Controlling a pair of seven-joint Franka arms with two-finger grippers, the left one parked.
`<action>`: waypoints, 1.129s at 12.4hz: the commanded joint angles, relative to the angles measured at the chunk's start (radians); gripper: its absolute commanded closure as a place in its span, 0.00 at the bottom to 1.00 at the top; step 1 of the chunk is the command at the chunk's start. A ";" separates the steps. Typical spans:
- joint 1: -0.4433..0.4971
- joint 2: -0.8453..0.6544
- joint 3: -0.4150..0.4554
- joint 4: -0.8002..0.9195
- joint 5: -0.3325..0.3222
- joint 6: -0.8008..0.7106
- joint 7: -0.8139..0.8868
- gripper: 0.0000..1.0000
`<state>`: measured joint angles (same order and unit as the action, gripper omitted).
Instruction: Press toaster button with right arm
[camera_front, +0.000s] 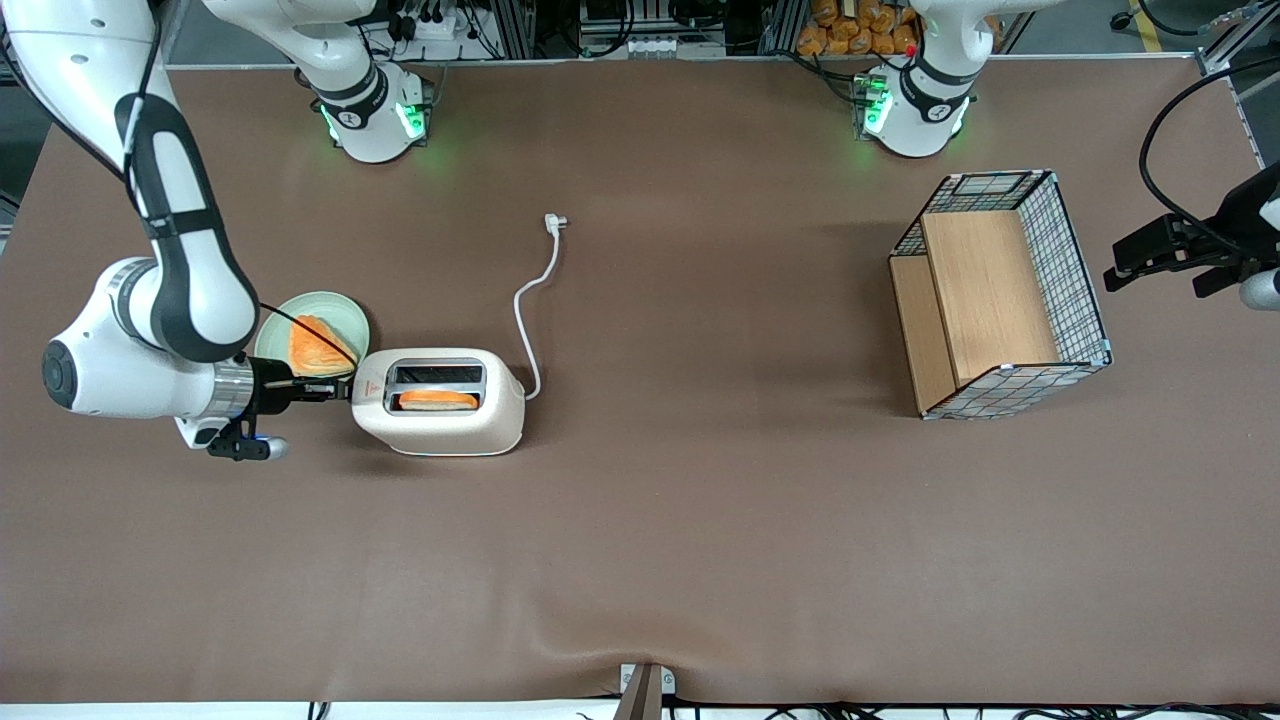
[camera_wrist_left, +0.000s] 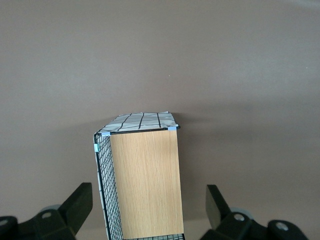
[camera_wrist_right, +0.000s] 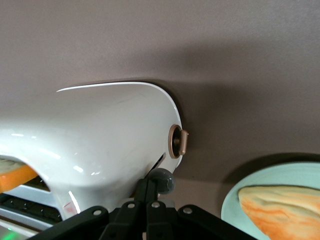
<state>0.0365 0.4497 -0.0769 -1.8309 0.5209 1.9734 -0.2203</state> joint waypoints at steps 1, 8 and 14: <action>-0.023 0.037 0.014 -0.005 0.060 0.004 -0.048 1.00; -0.044 0.098 0.012 -0.002 0.156 0.015 -0.116 1.00; -0.050 0.119 0.012 -0.001 0.157 0.024 -0.143 1.00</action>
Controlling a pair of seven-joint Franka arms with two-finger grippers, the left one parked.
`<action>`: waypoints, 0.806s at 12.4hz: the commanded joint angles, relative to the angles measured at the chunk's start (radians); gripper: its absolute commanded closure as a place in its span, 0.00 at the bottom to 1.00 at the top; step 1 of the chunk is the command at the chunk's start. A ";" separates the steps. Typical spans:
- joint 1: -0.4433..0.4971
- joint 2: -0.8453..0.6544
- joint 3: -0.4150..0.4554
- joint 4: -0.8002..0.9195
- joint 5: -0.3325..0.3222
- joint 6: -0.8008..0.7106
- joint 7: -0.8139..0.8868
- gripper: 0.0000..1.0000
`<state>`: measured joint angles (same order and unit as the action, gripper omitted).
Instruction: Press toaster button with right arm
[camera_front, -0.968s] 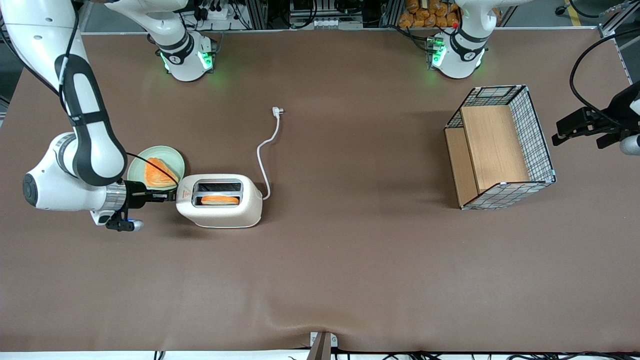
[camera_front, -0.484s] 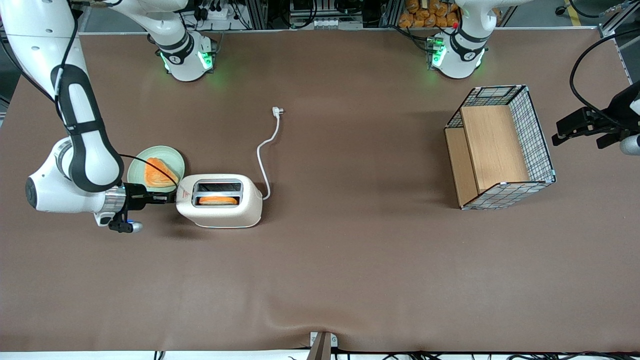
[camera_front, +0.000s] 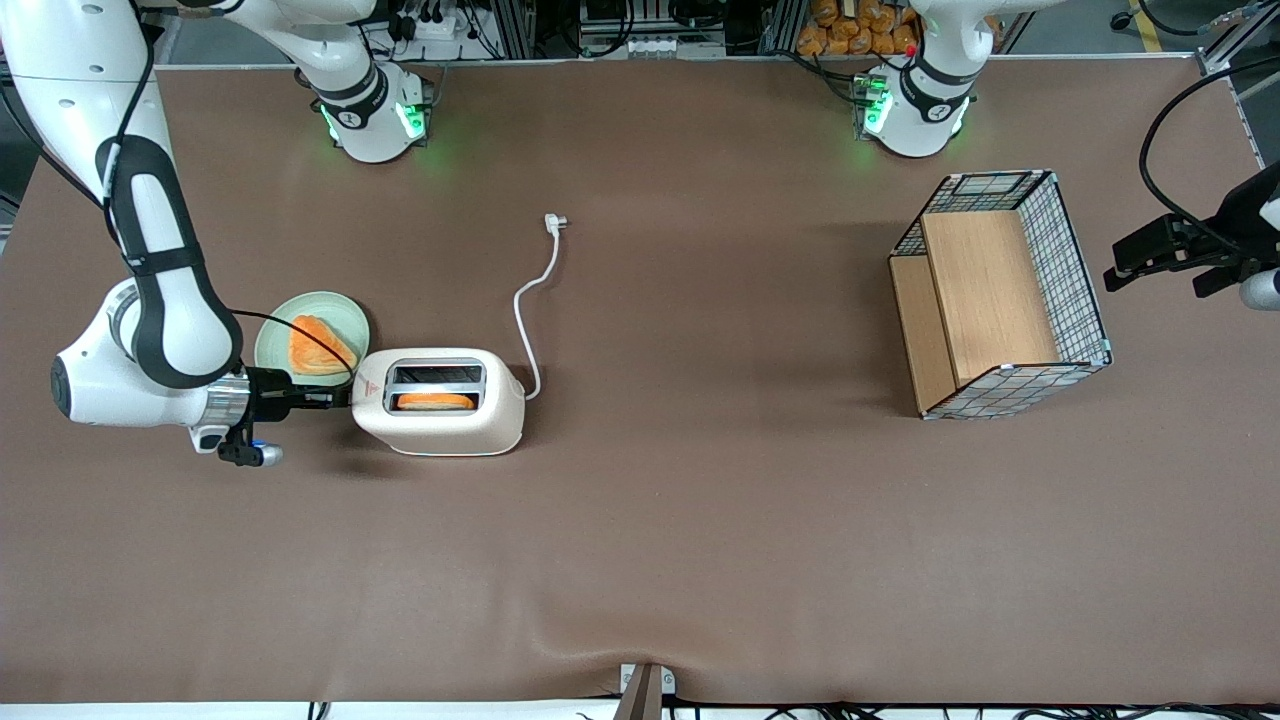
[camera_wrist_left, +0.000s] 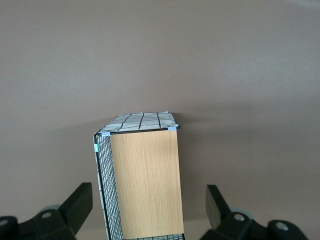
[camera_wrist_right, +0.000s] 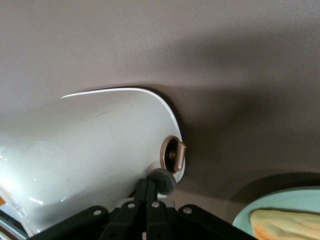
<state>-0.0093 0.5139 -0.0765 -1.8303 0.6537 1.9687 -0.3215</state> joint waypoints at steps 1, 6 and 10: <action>-0.003 0.049 0.012 0.002 0.024 0.024 -0.042 1.00; -0.009 -0.038 0.001 0.028 0.004 -0.045 -0.012 1.00; -0.009 -0.090 -0.026 0.117 -0.129 -0.138 0.027 0.79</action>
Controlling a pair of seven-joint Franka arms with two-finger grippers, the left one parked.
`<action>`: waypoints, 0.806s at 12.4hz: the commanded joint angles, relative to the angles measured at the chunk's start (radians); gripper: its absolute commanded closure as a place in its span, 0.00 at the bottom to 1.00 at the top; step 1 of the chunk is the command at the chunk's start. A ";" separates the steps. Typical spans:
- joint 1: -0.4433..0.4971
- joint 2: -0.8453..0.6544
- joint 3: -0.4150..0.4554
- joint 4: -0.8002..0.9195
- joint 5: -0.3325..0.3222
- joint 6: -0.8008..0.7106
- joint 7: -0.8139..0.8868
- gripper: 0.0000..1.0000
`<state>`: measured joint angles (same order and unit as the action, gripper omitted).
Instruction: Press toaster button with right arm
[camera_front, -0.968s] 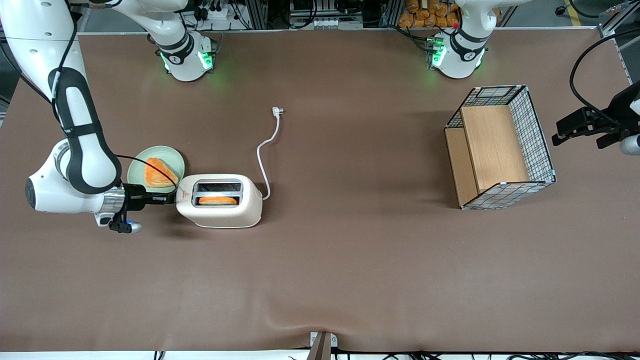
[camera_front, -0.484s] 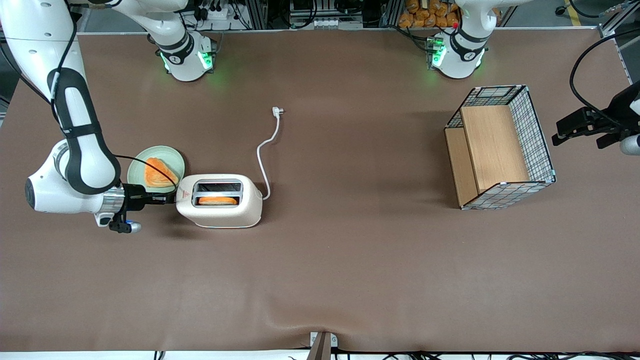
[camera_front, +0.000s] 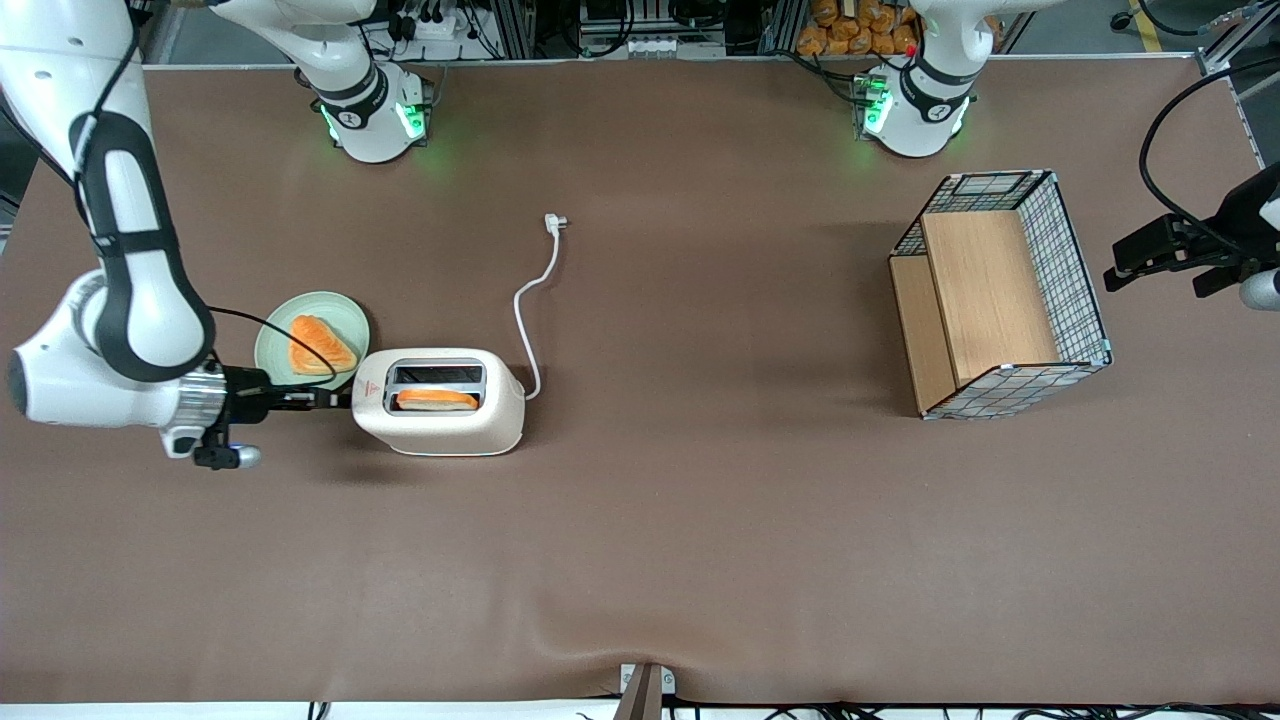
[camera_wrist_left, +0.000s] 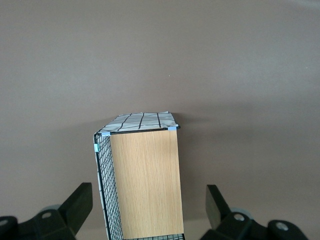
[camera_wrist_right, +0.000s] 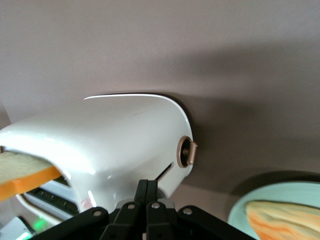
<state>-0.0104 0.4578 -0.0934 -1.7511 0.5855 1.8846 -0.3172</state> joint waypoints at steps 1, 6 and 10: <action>-0.008 -0.045 -0.017 0.065 -0.088 -0.082 0.042 0.24; -0.005 -0.146 -0.034 0.102 -0.248 -0.102 0.049 0.00; 0.006 -0.293 -0.031 0.105 -0.459 -0.137 0.049 0.00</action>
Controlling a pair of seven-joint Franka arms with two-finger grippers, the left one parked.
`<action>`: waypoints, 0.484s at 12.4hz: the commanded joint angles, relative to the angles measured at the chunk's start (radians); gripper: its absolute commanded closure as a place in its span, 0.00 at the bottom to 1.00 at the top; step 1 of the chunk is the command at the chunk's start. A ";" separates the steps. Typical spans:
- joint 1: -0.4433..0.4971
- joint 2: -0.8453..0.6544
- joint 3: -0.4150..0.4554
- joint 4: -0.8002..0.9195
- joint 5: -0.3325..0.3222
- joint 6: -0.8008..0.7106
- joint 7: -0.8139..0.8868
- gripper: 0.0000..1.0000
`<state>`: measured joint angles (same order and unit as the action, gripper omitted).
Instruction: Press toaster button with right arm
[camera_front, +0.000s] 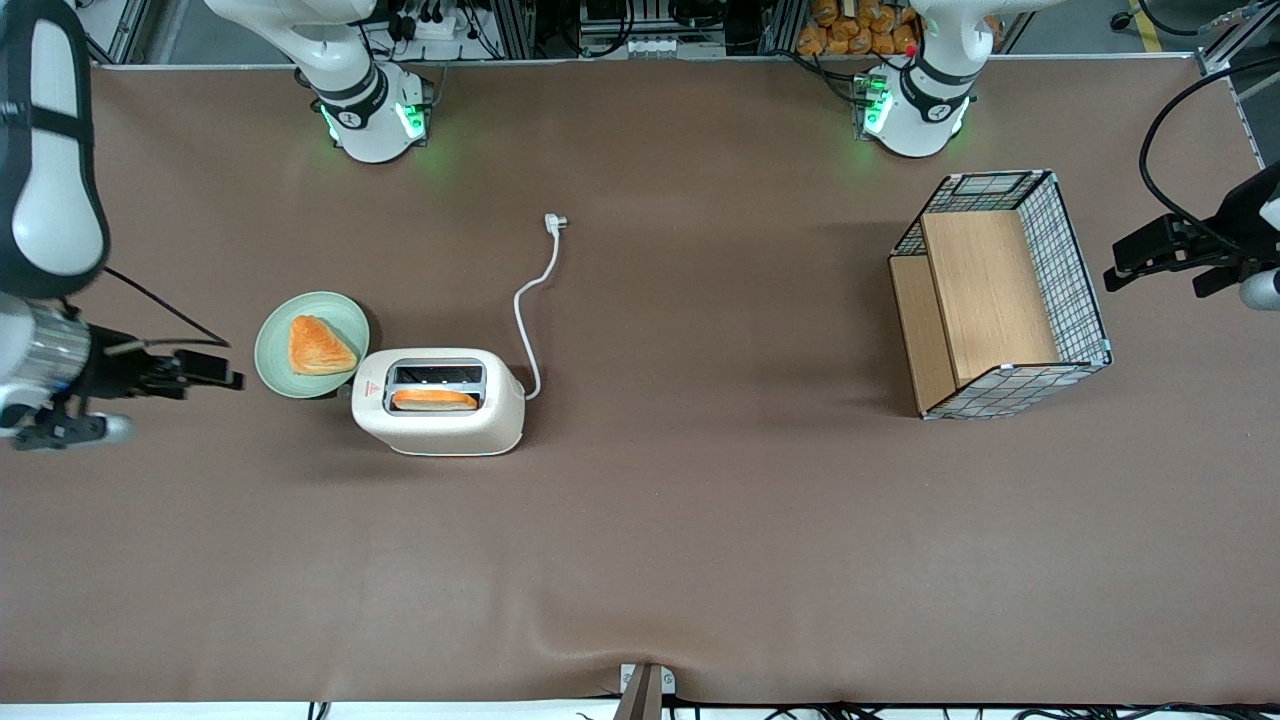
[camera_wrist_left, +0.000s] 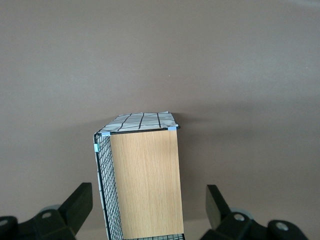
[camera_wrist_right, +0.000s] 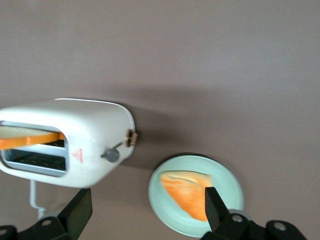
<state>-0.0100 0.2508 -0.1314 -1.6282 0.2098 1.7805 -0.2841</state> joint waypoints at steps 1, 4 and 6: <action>0.007 -0.131 0.010 -0.025 -0.120 -0.048 0.016 0.00; 0.018 -0.235 0.013 -0.059 -0.139 -0.133 0.061 0.00; 0.016 -0.277 0.042 -0.047 -0.176 -0.205 0.165 0.00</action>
<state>0.0019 0.0310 -0.1151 -1.6429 0.0845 1.6016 -0.2034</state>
